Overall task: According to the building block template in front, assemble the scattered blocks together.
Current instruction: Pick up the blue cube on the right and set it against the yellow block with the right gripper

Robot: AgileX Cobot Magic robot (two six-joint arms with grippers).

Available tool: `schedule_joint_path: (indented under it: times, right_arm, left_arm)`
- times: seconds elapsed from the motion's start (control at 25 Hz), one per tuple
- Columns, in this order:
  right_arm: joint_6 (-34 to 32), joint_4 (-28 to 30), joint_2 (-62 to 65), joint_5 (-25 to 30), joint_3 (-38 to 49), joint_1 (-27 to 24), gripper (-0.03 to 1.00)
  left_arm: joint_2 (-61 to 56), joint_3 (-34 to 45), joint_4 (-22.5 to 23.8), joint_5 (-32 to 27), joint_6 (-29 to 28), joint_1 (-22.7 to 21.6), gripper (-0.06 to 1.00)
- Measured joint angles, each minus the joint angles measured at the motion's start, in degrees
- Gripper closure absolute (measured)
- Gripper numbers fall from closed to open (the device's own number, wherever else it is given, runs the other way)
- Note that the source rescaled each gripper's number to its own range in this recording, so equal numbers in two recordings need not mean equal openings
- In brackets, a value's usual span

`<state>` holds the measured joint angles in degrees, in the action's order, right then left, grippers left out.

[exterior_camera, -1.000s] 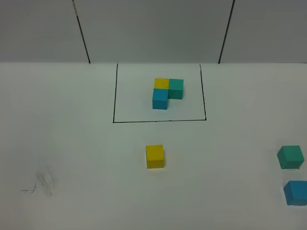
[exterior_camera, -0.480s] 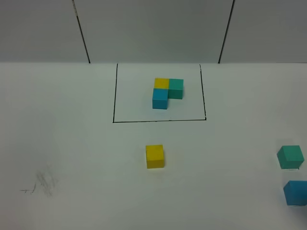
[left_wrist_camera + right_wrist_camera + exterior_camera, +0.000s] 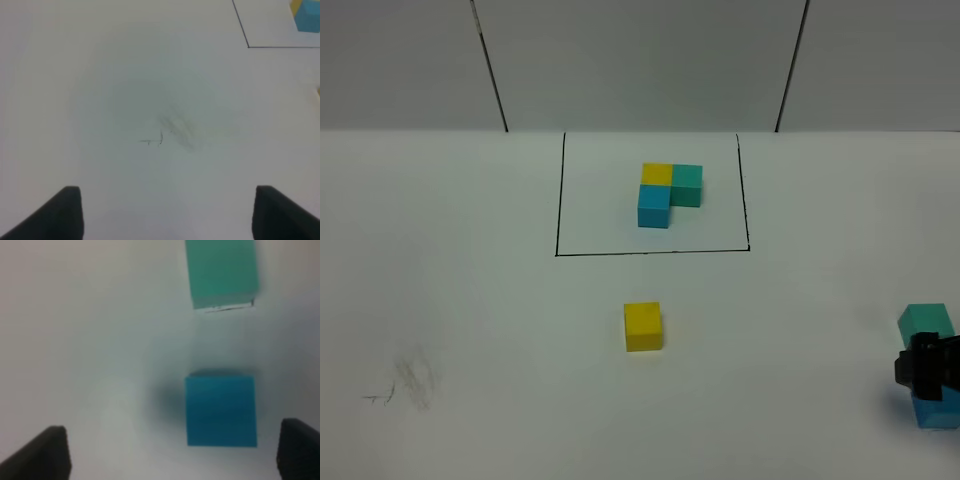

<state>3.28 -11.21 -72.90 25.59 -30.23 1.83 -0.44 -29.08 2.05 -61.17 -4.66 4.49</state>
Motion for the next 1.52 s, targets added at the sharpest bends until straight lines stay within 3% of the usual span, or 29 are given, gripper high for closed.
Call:
schedule_joint_path:
  times: [0.48, 0.68, 0.76, 0.84, 0.92, 1.16, 1.4, 1.52]
  right_arm:
    - [-0.2, 3.99, -13.06, -6.25, -0.06, 0.62, 0.27]
    - [-0.23, 4.03, -16.84, -9.02, -0.13, 0.62, 0.32]
    - [-0.23, 4.03, -17.85, -9.32, -0.13, 0.55, 0.42]
    - [0.0, 3.98, -18.83, -9.32, -0.13, -0.14, 0.62]
    - [0.95, 4.03, -19.34, -9.26, -0.13, -1.04, 0.97]
    - [5.0, 3.62, -17.09, -7.58, -0.69, -2.06, 0.95]
    - [5.64, -6.93, -8.0, 5.31, -4.22, -1.9, 0.95]
    - [5.89, -9.92, -3.61, 7.74, -4.65, 1.56, 0.95]
  left_arm:
    - [0.0, 0.0, 0.0, 0.0, 0.0, 0.0, 0.42]
    - [0.0, 0.0, 0.0, 0.0, 0.0, 0.0, 0.42]
    - [0.0, 0.0, 0.0, 0.0, 0.0, 0.0, 0.42]
    - [0.0, 0.0, 0.0, 0.0, 0.0, 0.0, 0.42]
    - [0.0, 0.0, 0.0, 0.0, 0.0, 0.0, 0.42]
    - [0.0, 0.0, 0.0, 0.0, -0.05, 0.0, 0.42]
    - [0.0, 0.0, 0.0, 0.0, -0.05, 0.0, 0.42]
    - [0.0, 0.0, 0.0, 0.0, -0.05, 0.0, 0.42]
